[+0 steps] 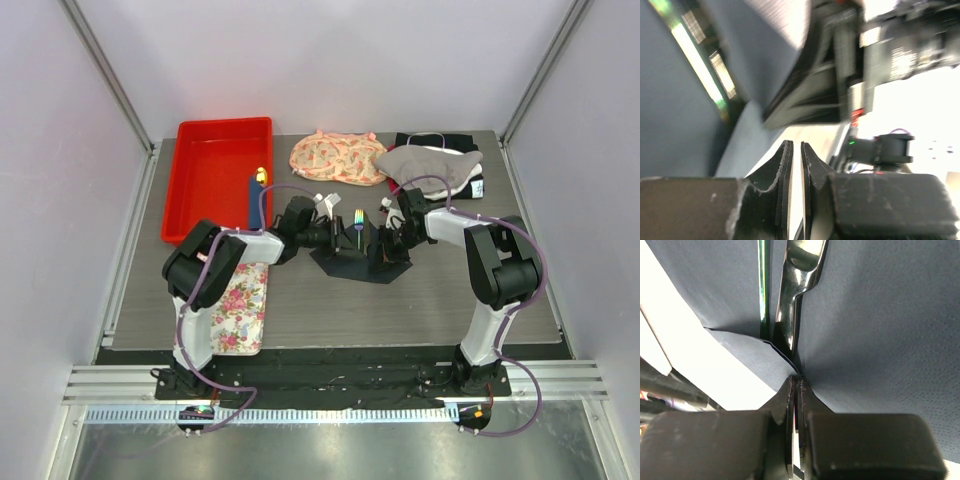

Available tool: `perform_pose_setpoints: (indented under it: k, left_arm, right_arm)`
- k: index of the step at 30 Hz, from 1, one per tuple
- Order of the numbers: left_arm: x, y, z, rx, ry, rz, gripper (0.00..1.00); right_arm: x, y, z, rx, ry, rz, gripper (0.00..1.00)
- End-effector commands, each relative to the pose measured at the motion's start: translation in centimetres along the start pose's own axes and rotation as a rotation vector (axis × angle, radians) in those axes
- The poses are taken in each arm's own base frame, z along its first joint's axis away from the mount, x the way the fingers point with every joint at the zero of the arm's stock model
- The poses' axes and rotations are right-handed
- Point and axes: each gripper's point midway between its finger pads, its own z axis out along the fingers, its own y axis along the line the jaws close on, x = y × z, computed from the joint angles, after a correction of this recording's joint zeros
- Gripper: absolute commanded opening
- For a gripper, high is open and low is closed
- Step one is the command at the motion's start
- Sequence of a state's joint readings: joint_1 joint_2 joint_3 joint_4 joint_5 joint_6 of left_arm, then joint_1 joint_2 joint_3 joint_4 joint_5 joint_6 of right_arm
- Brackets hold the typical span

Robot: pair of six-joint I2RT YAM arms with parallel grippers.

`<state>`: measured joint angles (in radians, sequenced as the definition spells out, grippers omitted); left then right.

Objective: Place the utensils on the paper napkin and roll it up

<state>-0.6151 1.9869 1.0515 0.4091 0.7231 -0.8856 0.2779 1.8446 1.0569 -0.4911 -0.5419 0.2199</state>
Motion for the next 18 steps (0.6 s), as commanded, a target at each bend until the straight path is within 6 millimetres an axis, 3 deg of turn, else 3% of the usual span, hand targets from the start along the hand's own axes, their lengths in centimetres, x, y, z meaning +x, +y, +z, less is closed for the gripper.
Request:
perform_pose_setpoints:
  k: [1, 8, 18]
  left_arm:
    - [-1.5, -2.5, 0.8, 0.159, -0.064, -0.022, 0.13]
    - [-1.7, -0.9, 2.3, 0.149, -0.066, -0.061, 0.06]
    - [-0.8, 3.1, 3.1, 0.018, -0.048, -0.104, 0.03]
  right_arm:
    - [-0.4, -1.3, 0.5, 0.077, -0.016, -0.037, 0.01]
    - [-0.5, -1.2, 0.6, 0.074, -0.011, -0.038, 0.01]
    - [-0.6, -0.9, 0.3, 0.063, -0.009, -0.038, 0.01]
